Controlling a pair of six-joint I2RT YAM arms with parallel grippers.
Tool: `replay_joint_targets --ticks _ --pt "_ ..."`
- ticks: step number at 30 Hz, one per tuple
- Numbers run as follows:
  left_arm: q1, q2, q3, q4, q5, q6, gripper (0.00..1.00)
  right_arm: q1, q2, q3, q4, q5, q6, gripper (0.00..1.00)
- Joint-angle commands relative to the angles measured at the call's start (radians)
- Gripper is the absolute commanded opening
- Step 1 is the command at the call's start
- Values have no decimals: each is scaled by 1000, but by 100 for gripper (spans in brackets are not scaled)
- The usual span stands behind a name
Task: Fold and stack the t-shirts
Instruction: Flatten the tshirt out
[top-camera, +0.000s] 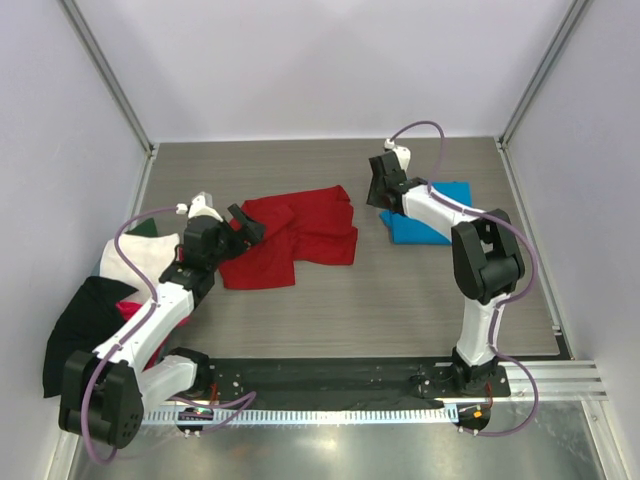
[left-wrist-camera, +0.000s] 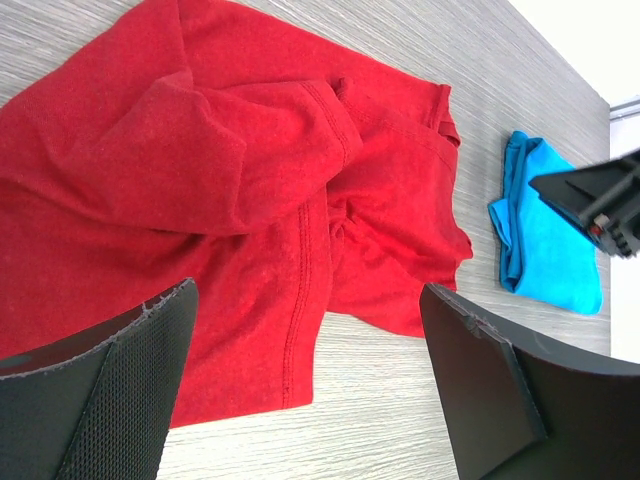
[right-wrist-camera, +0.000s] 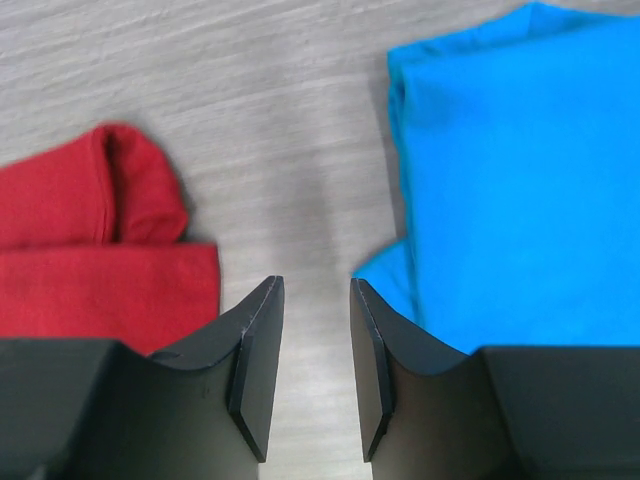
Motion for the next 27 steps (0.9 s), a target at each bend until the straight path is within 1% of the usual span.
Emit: replay_joint_targets --ticks 1,7,12,13,19,20,23,25,27 --pt "-5 -8 -5 56 7 20 92 -13 65 73 -17 6 -17 38" --pt "-5 -8 -3 56 9 25 92 -67 130 113 -26 -56 1 37" --pt "-5 -11 -5 58 10 22 92 -112 130 85 -35 -40 6 37" --pt "-7 -10 -5 58 10 22 92 -136 127 70 -37 -37 6 36" --pt "-9 -5 -3 59 15 22 92 -248 62 -28 -41 -19 3 36" --pt "-9 -5 -3 61 15 22 92 -282 51 -39 -41 -16 2 35" --pt "-10 3 -3 64 18 20 92 -323 9 -64 -41 -28 -3 36" --pt "-12 4 -2 65 18 22 92 -320 -27 -65 -41 -52 -11 38" --pt "-13 4 -3 67 19 25 93 -306 -54 -73 -27 -124 -14 43"
